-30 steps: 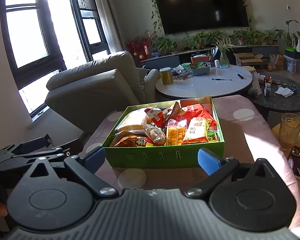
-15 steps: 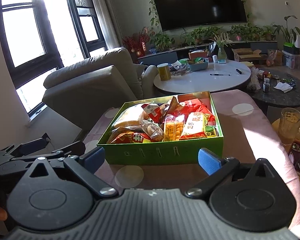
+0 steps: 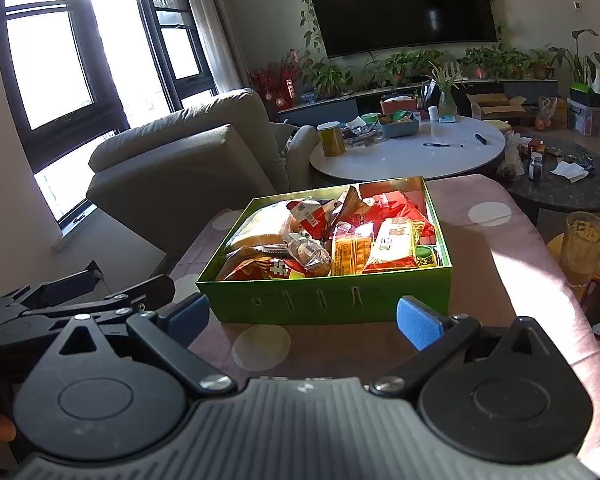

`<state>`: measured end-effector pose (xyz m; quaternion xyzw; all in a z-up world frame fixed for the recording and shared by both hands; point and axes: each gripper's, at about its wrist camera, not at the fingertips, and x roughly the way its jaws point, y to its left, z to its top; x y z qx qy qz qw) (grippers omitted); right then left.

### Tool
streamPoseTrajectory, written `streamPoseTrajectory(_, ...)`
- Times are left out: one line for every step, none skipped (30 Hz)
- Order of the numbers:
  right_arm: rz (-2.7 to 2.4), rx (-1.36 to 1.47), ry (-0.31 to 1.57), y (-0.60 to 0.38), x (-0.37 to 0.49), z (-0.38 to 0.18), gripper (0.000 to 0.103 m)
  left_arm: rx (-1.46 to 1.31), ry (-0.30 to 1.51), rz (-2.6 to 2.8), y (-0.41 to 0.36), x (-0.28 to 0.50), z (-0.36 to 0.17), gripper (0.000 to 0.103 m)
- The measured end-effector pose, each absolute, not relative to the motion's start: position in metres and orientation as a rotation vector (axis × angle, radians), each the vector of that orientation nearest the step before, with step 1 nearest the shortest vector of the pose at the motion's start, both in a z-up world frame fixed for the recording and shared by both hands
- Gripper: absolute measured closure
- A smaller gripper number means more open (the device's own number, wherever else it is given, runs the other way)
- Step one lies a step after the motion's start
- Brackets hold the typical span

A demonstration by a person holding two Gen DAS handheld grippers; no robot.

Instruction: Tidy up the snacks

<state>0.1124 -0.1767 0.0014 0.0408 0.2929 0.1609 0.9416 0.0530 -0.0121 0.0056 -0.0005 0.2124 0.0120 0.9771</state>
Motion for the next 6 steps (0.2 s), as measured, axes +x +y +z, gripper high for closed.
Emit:
streamPoseTrajectory(0.328,0.083,0.598,-0.1764,0.1122,0.001,0.022,-0.002,0.428,0.024,-0.012,0.0526,0.0056,0.0)
streamPoseTrajectory(0.328,0.083,0.598,-0.1764,0.1122,0.0009,0.022,-0.002,0.429,0.023,-0.0119,0.0526,0.0055,0.0)
streamPoseTrajectory(0.328,0.083,0.598,-0.1765,0.1122,0.001,0.022,-0.002,0.43,0.023,-0.0124,0.053,0.0056,0.0)
streamPoseTrajectory(0.328,0.083,0.598,-0.1764,0.1122,0.001,0.022,-0.002,0.43,0.023,-0.0126,0.053,0.0055,0.0)
streamPoseTrajectory(0.328,0.083,0.598,-0.1764,0.1122,0.001,0.022,-0.001,0.431,0.023,-0.0126,0.0528,0.0055,0.0)
streamPoseTrajectory(0.328,0.084,0.598,-0.1764,0.1122,0.0009,0.022,-0.001,0.432,0.023,-0.0129,0.0529,0.0053,0.0)
